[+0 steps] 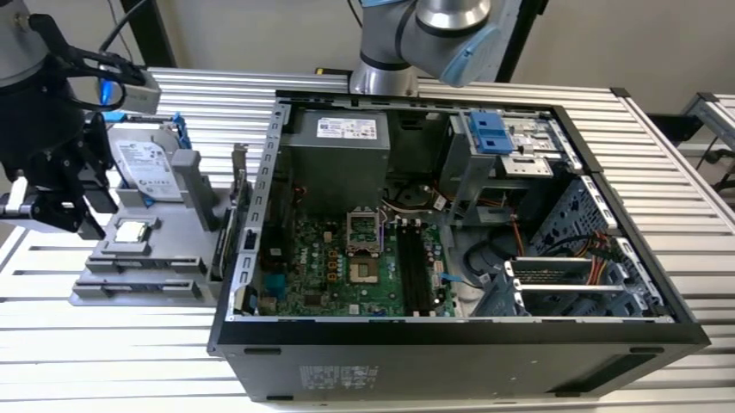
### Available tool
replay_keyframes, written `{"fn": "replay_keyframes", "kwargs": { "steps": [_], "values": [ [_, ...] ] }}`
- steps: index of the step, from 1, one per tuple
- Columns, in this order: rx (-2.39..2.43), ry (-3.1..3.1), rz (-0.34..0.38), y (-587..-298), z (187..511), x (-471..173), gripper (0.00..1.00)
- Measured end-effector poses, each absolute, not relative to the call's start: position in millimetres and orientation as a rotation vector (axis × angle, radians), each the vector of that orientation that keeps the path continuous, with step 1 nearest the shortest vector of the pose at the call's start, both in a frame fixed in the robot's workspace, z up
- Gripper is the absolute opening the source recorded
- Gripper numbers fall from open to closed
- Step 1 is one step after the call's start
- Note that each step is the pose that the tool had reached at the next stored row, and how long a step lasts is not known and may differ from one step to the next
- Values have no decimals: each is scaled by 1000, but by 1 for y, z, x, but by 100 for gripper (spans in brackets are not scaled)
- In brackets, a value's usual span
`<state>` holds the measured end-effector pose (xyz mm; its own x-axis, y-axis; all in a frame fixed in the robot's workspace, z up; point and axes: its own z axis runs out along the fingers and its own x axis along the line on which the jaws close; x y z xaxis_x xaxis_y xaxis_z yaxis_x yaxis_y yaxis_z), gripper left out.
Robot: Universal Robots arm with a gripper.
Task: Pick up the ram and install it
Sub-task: 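Pick up the ram and move it above insertion slot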
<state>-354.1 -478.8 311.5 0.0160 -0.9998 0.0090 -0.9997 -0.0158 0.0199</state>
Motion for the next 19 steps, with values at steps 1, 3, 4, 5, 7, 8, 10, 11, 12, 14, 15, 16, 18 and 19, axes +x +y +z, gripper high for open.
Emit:
{"fn": "replay_keyframes", "kwargs": {
  "steps": [1, 3, 4, 5, 7, 8, 10, 11, 12, 14, 15, 16, 18, 19],
  "values": [
    [2226, -2191, -14, -479, 311, -354, 100],
    [2231, -2196, -26, -479, 310, -354, 100],
    [2232, -2197, -27, -479, 309, -354, 100],
    [2232, -2197, -27, -479, 308, -354, 100],
    [2232, -2197, -27, -479, 305, -354, 100],
    [2232, -2197, -27, -479, 304, -354, 100],
    [2232, -2197, -28, -479, 301, -354, 100],
    [2232, -2197, -28, -479, 300, -354, 100],
    [2232, -2197, -28, -479, 299, -354, 100],
    [2232, -2197, -27, -479, 297, -354, 100],
    [2232, -2197, -27, -479, 296, -354, 100],
    [2232, -2197, -27, -479, 295, -354, 100],
    [2232, -2197, -28, -479, 293, -354, 100],
    [2232, -2197, -27, -479, 292, -354, 100]
  ]
}}
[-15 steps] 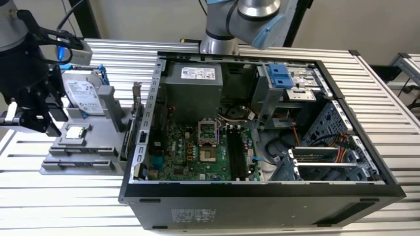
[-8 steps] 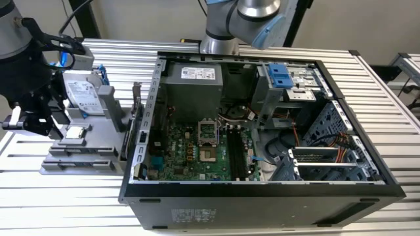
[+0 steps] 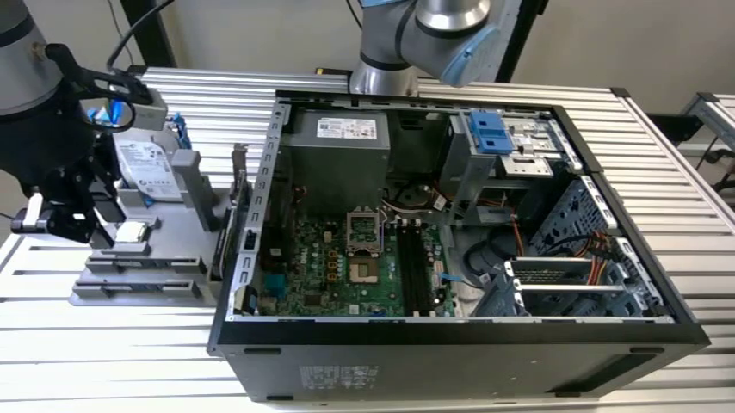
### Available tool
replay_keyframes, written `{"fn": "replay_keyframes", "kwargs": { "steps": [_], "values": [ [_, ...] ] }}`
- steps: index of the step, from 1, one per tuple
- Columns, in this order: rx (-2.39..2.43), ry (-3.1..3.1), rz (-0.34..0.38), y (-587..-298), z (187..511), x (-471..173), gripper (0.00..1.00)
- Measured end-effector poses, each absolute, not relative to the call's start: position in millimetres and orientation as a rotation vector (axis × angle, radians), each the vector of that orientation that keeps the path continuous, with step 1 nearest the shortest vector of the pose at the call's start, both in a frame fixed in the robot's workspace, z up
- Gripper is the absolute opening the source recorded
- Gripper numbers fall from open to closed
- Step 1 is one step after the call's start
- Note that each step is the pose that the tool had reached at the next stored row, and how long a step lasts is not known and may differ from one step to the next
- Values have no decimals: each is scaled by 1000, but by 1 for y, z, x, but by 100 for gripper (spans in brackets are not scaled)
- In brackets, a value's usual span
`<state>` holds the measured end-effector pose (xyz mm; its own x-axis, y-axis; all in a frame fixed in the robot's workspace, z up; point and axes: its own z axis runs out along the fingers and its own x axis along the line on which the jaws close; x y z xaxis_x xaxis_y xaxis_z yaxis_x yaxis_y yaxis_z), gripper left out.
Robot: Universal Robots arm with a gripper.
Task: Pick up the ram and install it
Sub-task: 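Pick up the ram and move it above insertion slot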
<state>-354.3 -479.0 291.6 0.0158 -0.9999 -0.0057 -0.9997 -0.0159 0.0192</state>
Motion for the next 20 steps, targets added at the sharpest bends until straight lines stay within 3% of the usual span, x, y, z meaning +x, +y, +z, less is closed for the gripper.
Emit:
{"fn": "replay_keyframes", "kwargs": {
  "steps": [20],
  "values": [
    [2231, -2198, -27, -479, 270, -355, 100]
  ]
}}
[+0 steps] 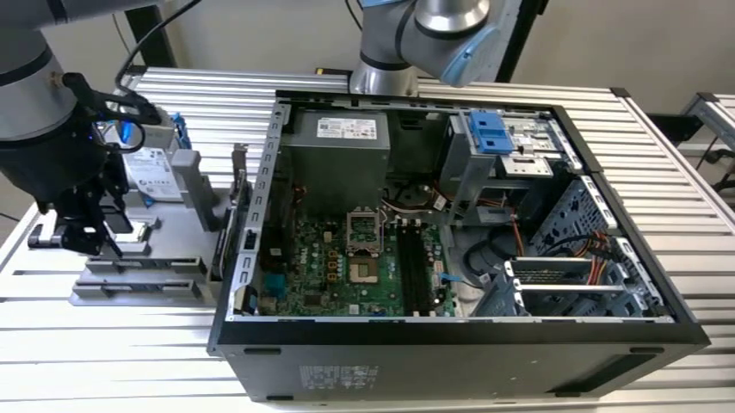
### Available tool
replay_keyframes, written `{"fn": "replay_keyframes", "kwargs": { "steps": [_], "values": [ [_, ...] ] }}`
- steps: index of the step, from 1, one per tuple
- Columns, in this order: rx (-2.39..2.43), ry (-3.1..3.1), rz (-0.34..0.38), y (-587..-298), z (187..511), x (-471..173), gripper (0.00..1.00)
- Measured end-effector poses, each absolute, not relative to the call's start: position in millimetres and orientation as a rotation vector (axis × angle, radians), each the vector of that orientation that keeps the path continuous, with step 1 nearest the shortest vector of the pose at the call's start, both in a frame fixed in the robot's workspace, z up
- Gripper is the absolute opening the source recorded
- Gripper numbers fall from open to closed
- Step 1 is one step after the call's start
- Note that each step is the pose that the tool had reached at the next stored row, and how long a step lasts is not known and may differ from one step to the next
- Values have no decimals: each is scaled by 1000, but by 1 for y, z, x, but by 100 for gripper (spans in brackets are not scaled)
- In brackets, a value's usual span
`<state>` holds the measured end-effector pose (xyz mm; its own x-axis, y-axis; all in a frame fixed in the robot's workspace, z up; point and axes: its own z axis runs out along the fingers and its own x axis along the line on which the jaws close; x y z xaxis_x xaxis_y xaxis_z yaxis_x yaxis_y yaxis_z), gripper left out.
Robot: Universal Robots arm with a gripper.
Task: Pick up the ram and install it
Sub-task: 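Pick up the ram and move it above insertion slot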
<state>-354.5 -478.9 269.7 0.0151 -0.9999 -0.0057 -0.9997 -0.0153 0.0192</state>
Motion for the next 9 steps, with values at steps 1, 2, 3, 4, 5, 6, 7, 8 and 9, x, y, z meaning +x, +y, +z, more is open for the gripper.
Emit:
{"fn": "replay_keyframes", "kwargs": {
  "steps": [1, 2, 3, 4, 5, 6, 7, 8, 9],
  "values": [
    [2231, -2198, -27, -479, 268, -355, 100],
    [2231, -2198, -27, -479, 267, -355, 100],
    [2231, -2198, -27, -479, 265, -355, 100],
    [2230, -2199, -27, -479, 264, -355, 100],
    [2229, -2200, -27, -479, 263, -355, 100],
    [2228, -2201, -27, -479, 261, -355, 100],
    [2225, -2204, -28, -479, 260, -355, 100],
    [2223, -2207, -28, -479, 258, -355, 100],
    [2220, -2210, -28, -479, 257, -355, 100]
  ]
}}
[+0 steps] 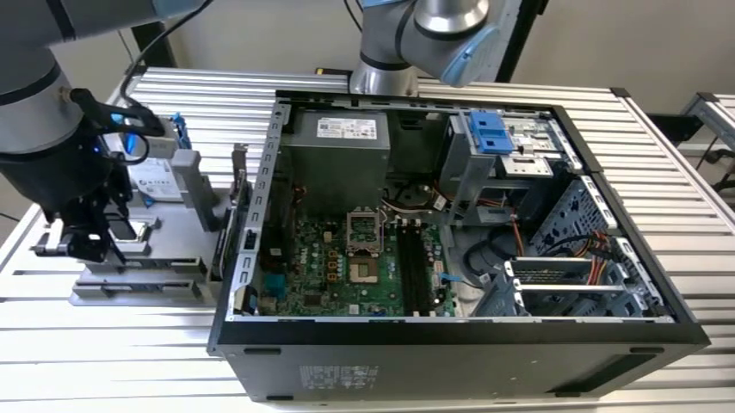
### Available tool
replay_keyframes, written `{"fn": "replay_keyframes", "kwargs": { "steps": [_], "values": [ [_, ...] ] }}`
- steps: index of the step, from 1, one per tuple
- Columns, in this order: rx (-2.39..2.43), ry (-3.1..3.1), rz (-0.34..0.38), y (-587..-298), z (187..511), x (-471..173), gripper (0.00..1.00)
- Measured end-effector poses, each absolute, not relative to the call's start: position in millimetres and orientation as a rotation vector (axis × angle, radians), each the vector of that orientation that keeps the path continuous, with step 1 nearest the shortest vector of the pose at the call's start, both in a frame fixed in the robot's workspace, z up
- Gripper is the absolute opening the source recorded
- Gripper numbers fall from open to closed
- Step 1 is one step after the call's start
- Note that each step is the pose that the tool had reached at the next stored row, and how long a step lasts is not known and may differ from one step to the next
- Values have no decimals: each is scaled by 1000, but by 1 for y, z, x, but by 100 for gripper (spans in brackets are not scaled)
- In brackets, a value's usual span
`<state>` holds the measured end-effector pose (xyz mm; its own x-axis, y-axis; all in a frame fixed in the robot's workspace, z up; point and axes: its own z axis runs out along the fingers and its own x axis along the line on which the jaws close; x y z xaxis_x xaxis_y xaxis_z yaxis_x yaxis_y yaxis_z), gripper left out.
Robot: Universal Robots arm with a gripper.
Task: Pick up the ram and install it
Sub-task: 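Pick up the ram and move it above insertion slot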
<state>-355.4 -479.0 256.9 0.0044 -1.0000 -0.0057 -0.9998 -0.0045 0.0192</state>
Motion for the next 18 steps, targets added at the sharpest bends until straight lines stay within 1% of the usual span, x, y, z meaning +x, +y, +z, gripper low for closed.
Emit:
{"fn": "replay_keyframes", "kwargs": {
  "steps": [18],
  "values": [
    [2211, -2218, -28, -479, 234, -356, 100]
  ]
}}
